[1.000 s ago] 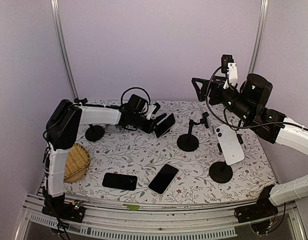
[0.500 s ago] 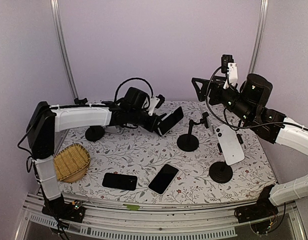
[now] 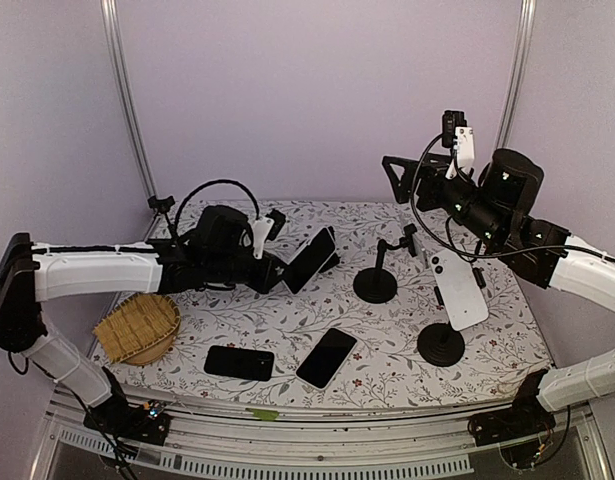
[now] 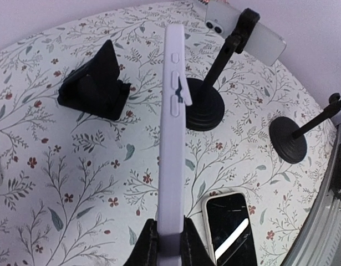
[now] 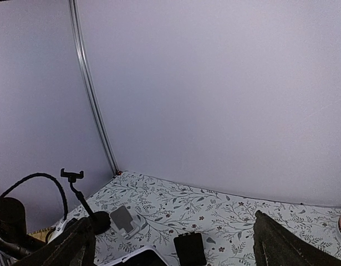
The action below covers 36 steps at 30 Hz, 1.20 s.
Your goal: Remove the phone from the phone stand
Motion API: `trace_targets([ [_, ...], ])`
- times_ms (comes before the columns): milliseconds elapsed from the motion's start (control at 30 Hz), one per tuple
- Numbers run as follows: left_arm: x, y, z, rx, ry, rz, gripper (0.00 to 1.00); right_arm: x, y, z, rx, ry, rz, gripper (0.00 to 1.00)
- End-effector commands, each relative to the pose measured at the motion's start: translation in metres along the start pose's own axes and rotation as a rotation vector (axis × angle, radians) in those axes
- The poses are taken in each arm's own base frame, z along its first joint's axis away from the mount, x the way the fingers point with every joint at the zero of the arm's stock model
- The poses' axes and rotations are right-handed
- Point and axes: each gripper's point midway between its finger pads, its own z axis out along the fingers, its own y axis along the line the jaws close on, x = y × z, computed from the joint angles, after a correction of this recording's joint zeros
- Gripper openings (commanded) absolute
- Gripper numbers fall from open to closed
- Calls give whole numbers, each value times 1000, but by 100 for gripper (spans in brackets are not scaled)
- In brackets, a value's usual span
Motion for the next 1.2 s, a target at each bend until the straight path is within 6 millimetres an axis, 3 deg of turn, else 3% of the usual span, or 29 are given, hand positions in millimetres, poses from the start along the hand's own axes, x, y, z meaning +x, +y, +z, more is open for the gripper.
trace_targets([
  [0, -14, -12, -25, 23, -139, -68, 0, -4, 3, 1, -25, -22, 19, 99],
  [367, 39, -4, -44, 16, -179, -213, 0, 6, 9, 16, -42, 3, 18, 99],
  [500, 49, 2, -45, 21, -222, -296, 0, 10, 10, 21, -43, 14, 18, 99],
  [700, 60, 4, -43, 54, -264, -409, 0, 13, 11, 25, -41, 20, 19, 99],
  [1167, 72, -2, -16, 89, -244, -470, 0, 17, 8, 29, -24, 29, 11, 99],
])
